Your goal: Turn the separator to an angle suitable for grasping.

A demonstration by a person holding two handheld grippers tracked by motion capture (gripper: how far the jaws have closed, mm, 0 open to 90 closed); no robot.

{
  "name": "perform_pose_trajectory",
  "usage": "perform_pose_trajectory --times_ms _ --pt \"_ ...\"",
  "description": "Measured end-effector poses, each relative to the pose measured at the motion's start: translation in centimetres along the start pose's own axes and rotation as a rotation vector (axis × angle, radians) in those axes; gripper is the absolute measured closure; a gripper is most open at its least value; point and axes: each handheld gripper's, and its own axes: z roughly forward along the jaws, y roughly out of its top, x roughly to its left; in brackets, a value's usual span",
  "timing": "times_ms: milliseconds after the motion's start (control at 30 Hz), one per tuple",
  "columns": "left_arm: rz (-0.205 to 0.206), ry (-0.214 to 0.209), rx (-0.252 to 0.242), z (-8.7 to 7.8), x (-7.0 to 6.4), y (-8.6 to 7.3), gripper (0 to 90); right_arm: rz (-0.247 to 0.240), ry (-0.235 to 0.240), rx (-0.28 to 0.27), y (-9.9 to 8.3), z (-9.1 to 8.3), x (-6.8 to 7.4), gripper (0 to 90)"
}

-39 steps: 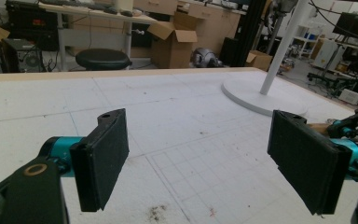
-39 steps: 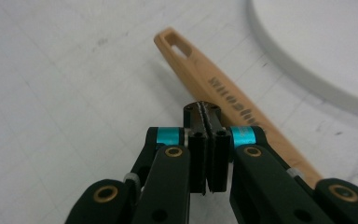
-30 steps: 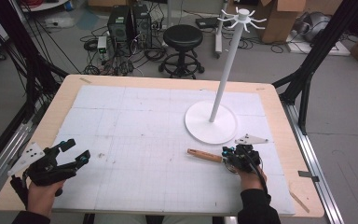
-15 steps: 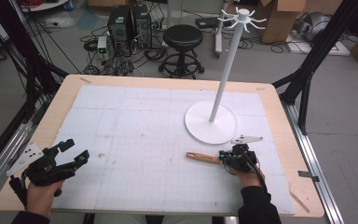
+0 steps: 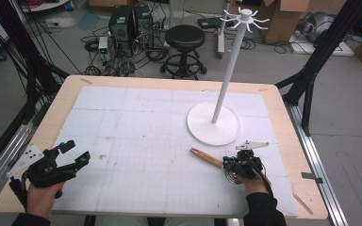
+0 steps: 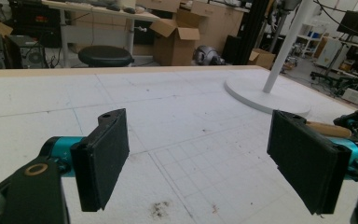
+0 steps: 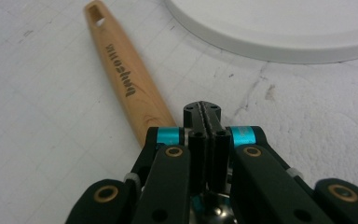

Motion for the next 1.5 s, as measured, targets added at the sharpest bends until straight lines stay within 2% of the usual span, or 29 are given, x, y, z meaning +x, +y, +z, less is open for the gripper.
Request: perform_pose_trajectory --times_ms 333,700,833,900,933,967,1067,1100,1167,1200,1267,1333,1367,1400,1433,1500 --pt "-0.006 0.005 -0.003 -0.2 0.2 0.0 21.1 -0.013 0.019 0.019 0.2 0.2 1.3 89.3" --pt "-0.005 0.001 -0.006 -0.1 0.0 0.1 21.1 -0.022 0.031 0.026 -0.6 -0.5 1.8 89.3" --pt "-0.005 0.002 -0.006 -0.2 0.0 0.1 21.1 -0.016 0.021 -0.02 -0.3 -1.1 1.8 88.9" --pt "-0.005 0.002 -0.006 -0.2 0.0 0.1 21.1 -0.003 0.014 -0.066 -0.2 -1.9 1.8 83.8" --pt "-0.005 0.001 -0.007 -0.2 0.0 0.1 21.1 0.003 -0.003 -0.119 0.0 -2.8 1.9 72.2" --pt "-0.005 -0.002 -0.005 -0.2 0.0 0.0 21.1 0.003 -0.003 -0.119 0.0 -2.8 1.9 72.2" --pt "-0.005 -0.003 -0.004 -0.1 0.0 0.0 21.0 0.03 -0.058 -0.197 -0.2 -4.4 2.2 46.4" --pt "-0.004 -0.005 -0.004 -0.1 -0.1 0.0 21.0 0.046 -0.081 -0.225 -0.5 -5.0 2.3 41.7" --pt "-0.004 -0.007 -0.005 -0.1 -0.1 0.0 20.9 0.063 -0.099 -0.273 -0.8 -5.9 2.4 33.9" --pt "-0.003 -0.009 -0.005 -0.1 -0.1 0.1 20.8 0.081 -0.119 -0.326 -1.2 -7.0 2.3 24.2" --pt "-0.009 -0.009 -0.013 -0.1 -0.1 0.1 20.7 0.091 -0.123 -0.34 -1.3 -7.4 2.3 20.7" --pt "-0.013 -0.015 -0.016 -0.2 -0.1 0.1 20.3 0.053 -0.132 -0.367 -1.9 -8.6 2.5 16.7" --pt "-0.017 -0.021 -0.022 -0.2 -0.1 0.2 20.3 0.053 -0.132 -0.367 -1.9 -8.6 2.5 16.7" --pt "-0.016 -0.029 -0.027 -0.2 -0.1 0.2 20.2 0.031 -0.135 -0.367 -2.1 -9.0 2.5 15.8" --pt "-0.014 -0.031 -0.035 -0.2 -0.1 0.3 18.5 0.006 -0.155 -0.378 -2.7 -9.3 2.6 15.9" --pt "-0.013 -0.034 -0.038 -0.2 -0.2 0.4 16.3 -0.002 -0.146 -0.384 -3.0 -9.4 2.6 16.1"
